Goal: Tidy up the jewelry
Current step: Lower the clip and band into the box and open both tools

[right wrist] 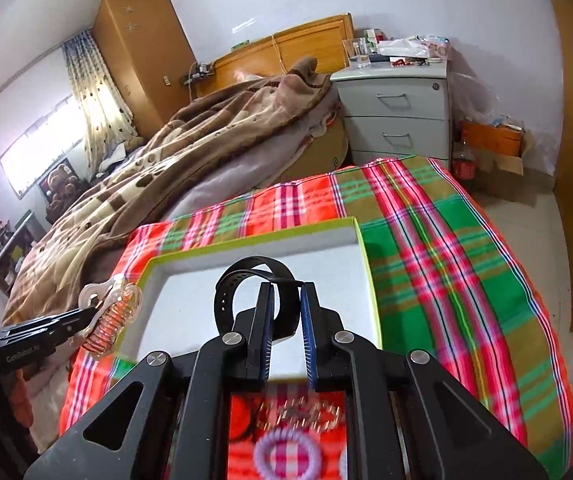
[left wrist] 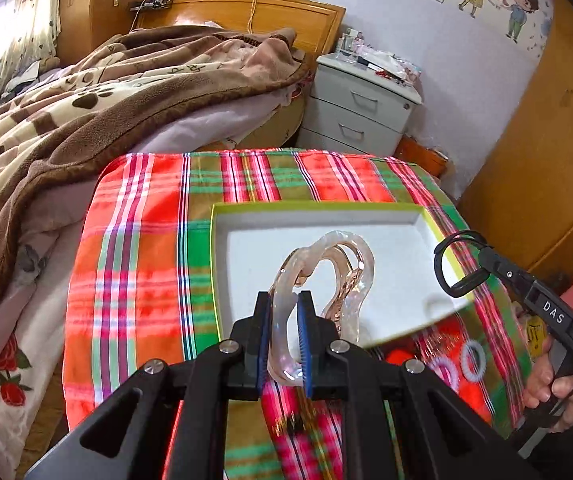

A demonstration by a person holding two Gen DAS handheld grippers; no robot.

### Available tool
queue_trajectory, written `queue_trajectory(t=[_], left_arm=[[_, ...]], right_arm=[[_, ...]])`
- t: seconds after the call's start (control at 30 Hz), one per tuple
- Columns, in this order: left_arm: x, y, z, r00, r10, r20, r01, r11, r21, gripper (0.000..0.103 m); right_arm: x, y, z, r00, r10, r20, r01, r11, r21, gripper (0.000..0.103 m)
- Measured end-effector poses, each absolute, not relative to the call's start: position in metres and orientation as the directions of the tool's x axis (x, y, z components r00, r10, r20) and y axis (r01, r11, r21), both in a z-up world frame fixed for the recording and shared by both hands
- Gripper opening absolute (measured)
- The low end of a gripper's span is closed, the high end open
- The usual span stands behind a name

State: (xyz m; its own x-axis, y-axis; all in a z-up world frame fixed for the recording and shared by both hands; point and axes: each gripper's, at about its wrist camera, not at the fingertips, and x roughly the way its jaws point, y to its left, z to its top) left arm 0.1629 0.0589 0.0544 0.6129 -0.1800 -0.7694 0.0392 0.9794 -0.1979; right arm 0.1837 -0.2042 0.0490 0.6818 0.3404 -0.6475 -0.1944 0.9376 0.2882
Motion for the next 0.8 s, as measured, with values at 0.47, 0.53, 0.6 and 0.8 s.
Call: queue_trajectory(t=[0.47,0.53,0.6,0.8], left_arm=[[0.235,0.059,0.017,0.553,-0.167,-0.816,0.003,0.980,-0.198,0.014],[0.239,0.059,0.012,0.545,-0.169,-0.822,0.002,0.980,-0.200,0.014],[0.242,0.058,0.008,0.537,-0.163,-0.828,-0.003,0.981,-0.195,0.014],[0.247,0.055,0.001,0.529,-0.145,-0.836,-0.003,0.985,-0.173,0.015]], right_arm=[[0.258,-0.210,0.007,0.576,0.337,-0.744,-0.144,0.939,0.314,0.014],[0.262,-0.210,0.004,0.571,0.330,-0.752,-0.143,0.942,0.304,0.014],[0.266,-0.212,0.001,0.565,0.328,-0.757,-0.140,0.942,0.304,0.014],[0.272,-0.210,-0.001,0.567,0.293,-0.770,-0.147,0.956,0.255,0.013]])
